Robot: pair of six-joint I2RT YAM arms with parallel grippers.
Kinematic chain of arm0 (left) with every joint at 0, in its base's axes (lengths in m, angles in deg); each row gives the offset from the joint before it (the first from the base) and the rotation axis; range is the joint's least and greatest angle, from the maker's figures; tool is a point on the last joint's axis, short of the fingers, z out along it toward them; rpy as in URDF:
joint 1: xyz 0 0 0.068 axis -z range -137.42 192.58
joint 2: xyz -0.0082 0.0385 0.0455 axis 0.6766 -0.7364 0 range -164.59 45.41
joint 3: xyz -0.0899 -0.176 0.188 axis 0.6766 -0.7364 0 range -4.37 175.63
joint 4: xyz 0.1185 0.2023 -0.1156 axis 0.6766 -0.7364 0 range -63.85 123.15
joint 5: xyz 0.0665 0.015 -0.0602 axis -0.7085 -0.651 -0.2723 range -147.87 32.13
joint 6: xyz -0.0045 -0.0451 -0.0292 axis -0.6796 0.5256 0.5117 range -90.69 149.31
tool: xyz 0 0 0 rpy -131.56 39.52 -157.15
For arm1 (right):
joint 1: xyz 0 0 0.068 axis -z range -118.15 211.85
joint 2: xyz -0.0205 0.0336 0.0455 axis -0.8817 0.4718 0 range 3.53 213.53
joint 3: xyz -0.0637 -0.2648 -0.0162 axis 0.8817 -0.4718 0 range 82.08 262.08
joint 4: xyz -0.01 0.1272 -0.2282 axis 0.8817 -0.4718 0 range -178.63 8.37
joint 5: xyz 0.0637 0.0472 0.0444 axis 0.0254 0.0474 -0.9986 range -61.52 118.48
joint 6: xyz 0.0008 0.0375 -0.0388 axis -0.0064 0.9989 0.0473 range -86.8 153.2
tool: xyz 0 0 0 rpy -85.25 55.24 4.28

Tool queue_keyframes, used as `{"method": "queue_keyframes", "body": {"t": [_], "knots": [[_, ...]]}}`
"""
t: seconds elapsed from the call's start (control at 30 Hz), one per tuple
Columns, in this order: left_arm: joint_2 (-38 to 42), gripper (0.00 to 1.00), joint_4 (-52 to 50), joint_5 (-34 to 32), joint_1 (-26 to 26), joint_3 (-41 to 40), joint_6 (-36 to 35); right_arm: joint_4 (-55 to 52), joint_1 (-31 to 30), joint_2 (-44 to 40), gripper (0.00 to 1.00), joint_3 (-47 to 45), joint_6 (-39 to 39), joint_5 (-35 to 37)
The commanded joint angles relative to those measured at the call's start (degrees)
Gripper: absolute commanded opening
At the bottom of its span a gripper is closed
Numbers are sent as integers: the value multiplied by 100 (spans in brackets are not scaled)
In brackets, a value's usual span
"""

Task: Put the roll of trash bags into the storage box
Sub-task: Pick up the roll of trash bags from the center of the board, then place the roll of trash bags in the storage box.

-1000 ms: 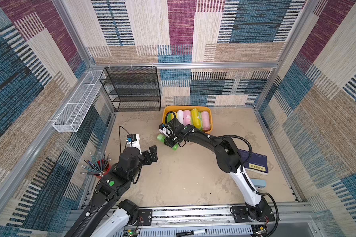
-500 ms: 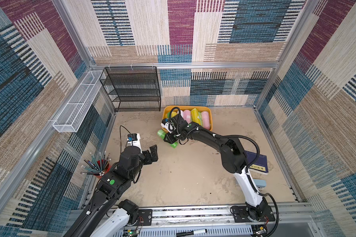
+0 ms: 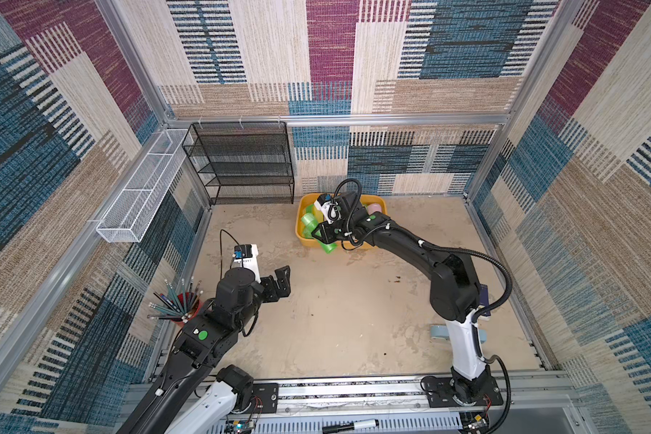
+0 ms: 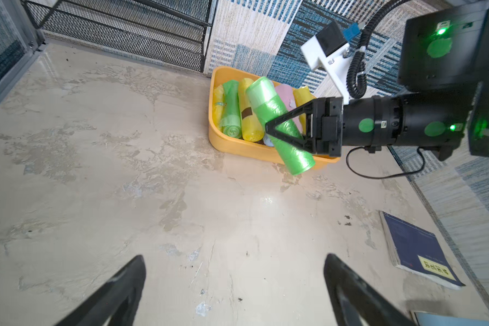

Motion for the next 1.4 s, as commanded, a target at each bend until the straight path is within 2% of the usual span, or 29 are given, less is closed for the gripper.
{"method": "queue_keyframes", "body": {"t": [0.0,0.33,0.47,0.63,0.9,1.13,1.2,1.27,1.37], "knots": [[-180,98,236,274,-3,109,93,474,162,-281,29,-161,154,-117],[-934,98,782,1042,5,212,240,1052,1223,-1181,30,-1078,525,640],[-1174,99,891,1258,6,290,276,1391,1603,-1322,30,-1405,871,646],[-1313,99,998,1354,8,300,294,1563,1931,-1031,31,-1486,1216,505],[-1409,98,1000,1296,6,346,290,1531,2136,-333,32,-1067,1489,107],[-1572,99,947,1186,8,428,209,1506,2142,50,43,-903,1507,-52],[-1605,99,929,1165,6,440,194,1472,2148,181,49,-804,1554,-183],[-1624,99,942,1147,6,423,207,1426,2150,270,59,-706,1580,-263],[-1616,99,906,1109,5,413,193,1393,2149,281,66,-658,1573,-234]]}}
